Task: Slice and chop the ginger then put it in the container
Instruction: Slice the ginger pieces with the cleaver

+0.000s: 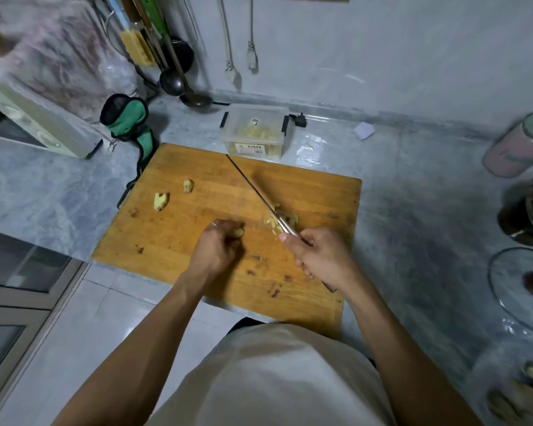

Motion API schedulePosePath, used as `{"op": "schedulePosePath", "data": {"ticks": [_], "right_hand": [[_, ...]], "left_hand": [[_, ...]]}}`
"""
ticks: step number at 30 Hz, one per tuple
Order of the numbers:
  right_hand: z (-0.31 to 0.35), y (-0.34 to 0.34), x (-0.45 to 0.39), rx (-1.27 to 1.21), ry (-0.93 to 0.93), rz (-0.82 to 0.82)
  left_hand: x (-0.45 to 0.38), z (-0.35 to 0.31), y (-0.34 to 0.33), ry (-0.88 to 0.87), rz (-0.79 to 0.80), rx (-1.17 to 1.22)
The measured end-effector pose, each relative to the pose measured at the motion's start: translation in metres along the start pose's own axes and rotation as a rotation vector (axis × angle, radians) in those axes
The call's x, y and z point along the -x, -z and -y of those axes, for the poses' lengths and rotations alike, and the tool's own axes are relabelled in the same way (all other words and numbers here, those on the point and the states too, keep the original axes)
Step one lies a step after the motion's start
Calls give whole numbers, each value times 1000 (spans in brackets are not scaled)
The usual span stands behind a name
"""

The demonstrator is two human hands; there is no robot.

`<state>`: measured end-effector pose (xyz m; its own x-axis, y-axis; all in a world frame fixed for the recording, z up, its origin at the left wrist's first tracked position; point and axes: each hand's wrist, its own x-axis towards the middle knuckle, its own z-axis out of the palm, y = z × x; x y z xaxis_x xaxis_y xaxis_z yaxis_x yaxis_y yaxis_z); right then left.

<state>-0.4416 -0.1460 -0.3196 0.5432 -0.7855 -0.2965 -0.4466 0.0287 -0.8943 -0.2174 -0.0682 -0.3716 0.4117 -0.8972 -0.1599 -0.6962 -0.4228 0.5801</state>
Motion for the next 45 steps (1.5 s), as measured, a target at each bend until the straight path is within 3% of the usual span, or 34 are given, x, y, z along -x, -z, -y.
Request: {"op": "schedulePosePath", "data": {"ticks": [3,12,15,18,21,23,35,42,45], "right_hand": [[2,-3,-1,-34,-22,12],[-3,-11,-1,-79,-68,52],[-5,-14,-2,-106,-84,74],[-6,-18,-4,-119,-88,95],[-4,-24,-7,-127,-108,126],[-4,-28,-9,-132,-126,150],[-9,-40,-11,-114,-143,200],[-7,-45,-12,-111,-115,218],[-3,-47,-11,-104,-98,236]], "left_hand": [[-9,-1,-4,27,-30,-35],[-5,-15,-5,486,-208,1075],[0,-20,-2,564,-184,1250],[5,-20,-1,540,-228,1150],[7,-10,-5,478,-353,645],[6,-6,-10,413,-404,461],[-2,-4,-21,354,-387,462],[-11,-6,-19,496,-358,533],[-11,-11,-15,453,-353,450]]}}
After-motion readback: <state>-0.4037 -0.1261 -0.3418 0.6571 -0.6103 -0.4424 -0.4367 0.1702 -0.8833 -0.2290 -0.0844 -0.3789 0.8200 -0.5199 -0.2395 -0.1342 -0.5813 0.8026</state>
